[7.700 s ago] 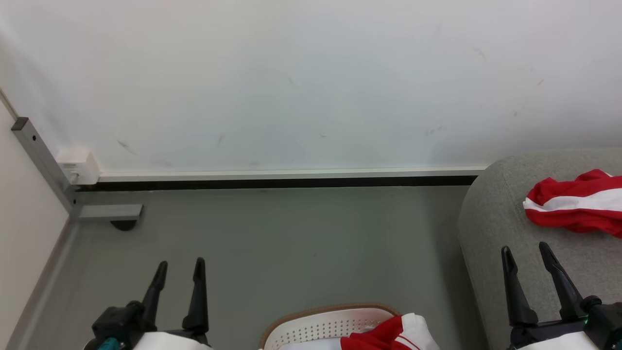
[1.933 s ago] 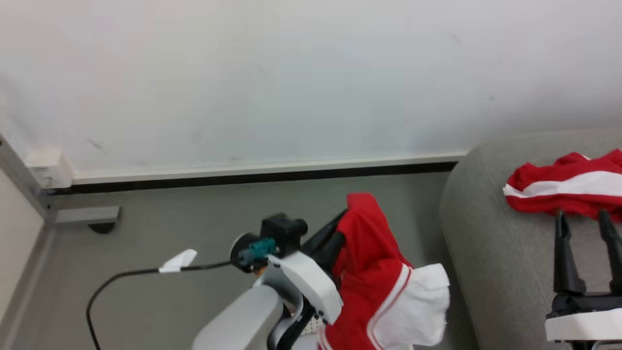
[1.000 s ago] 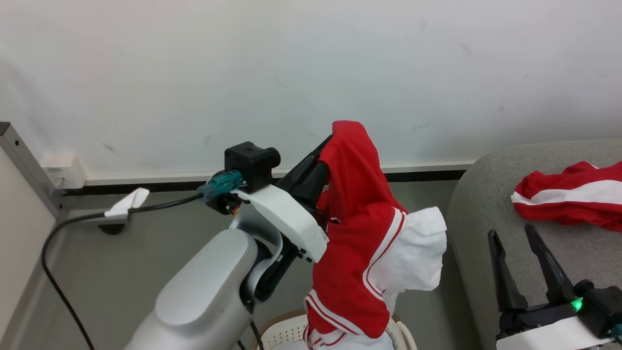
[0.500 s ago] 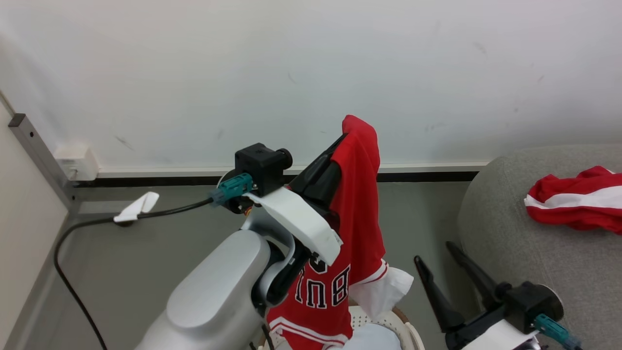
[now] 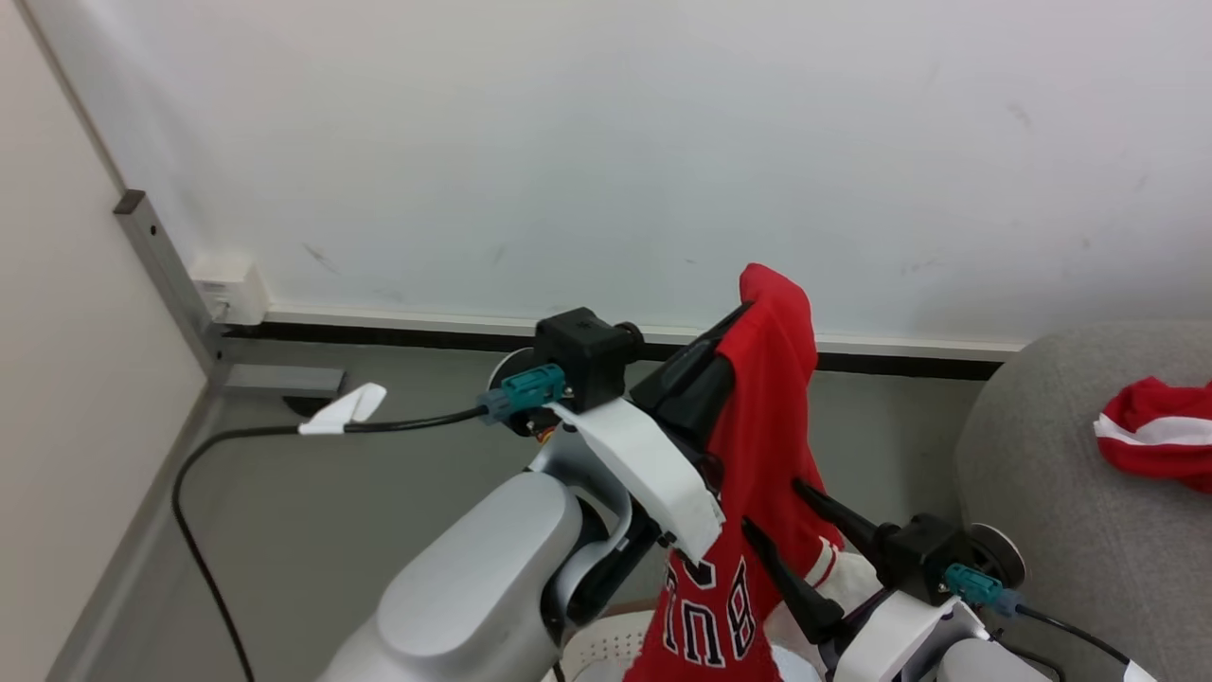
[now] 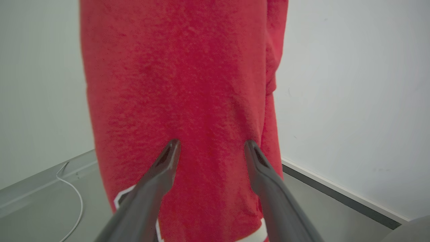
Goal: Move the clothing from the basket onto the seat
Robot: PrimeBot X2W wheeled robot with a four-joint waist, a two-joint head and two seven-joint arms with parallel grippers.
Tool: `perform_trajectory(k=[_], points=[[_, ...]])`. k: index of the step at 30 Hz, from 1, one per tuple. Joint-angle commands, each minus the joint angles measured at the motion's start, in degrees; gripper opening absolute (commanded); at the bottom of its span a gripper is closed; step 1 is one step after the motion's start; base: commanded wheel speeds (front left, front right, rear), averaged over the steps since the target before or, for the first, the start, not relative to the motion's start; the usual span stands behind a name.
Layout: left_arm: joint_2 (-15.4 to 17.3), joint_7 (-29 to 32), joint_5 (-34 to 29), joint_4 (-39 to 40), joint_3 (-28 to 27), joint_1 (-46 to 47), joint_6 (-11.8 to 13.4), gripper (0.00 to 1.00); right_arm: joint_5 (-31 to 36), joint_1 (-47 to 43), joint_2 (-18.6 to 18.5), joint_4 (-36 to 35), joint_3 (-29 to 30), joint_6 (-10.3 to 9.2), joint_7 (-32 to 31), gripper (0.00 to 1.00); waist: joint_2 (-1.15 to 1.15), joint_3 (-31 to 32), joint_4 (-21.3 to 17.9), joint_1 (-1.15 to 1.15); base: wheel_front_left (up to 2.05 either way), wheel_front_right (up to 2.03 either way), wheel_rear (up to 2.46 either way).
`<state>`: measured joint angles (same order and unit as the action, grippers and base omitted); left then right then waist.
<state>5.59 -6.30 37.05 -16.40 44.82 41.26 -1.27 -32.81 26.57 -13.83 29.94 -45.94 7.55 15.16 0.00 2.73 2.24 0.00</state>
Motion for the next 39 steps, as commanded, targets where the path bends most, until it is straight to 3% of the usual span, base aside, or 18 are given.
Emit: perform_trajectory(k=[1, 10, 18, 24, 32, 39], points=[[-0.2, 0.0, 0.1, 0.1, 0.0, 0.4, -0.3, 0.0, -0.7, 0.6, 0.0, 0.5, -0.1, -0.13, 0.0, 1.0, 0.0, 0.3, 0.9, 0.0, 0.0, 0.0, 0.0], [-1.1, 1.5, -0.2, 1.7, 3.1, 1.0, -0.9, 0.0, -5.6, 2.5, 0.3, 8.2, -5.2, -0.13, 0.0, 1.0, 0.0, 1.4, 7.4, 0.0, 0.0, 0.0, 0.0], [-1.3, 2.7, -0.5, 2.5, 5.0, 1.2, -1.0, 0.0, -4.9, 3.2, -0.8, 9.7, -1.2, -0.13, 0.0, 1.0, 0.0, 1.8, 10.7, 0.0, 0.0, 0.0, 0.0], [-1.5, 3.1, -0.4, 2.9, 5.9, 1.0, -1.0, 0.0, -6.1, 5.5, -1.3, 11.0, -7.4, -0.13, 0.0, 1.0, 0.0, 1.9, 11.5, 0.0, 0.0, 0.0, 0.0], [-1.8, 3.3, 0.3, 2.9, 7.0, 1.4, -1.2, 0.0, -12.3, 8.7, -0.3, 14.9, -16.6, -0.13, 0.0, 1.0, 0.0, 2.0, 12.6, 0.0, 0.0, 0.0, 0.0], [-2.0, 3.0, 0.6, 2.7, 7.6, 1.8, -1.2, 0.0, -17.9, 9.7, 1.8, 17.2, -20.5, -0.13, 0.0, 1.0, 0.0, 2.0, 13.0, 0.0, 0.0, 0.0, 0.0]])
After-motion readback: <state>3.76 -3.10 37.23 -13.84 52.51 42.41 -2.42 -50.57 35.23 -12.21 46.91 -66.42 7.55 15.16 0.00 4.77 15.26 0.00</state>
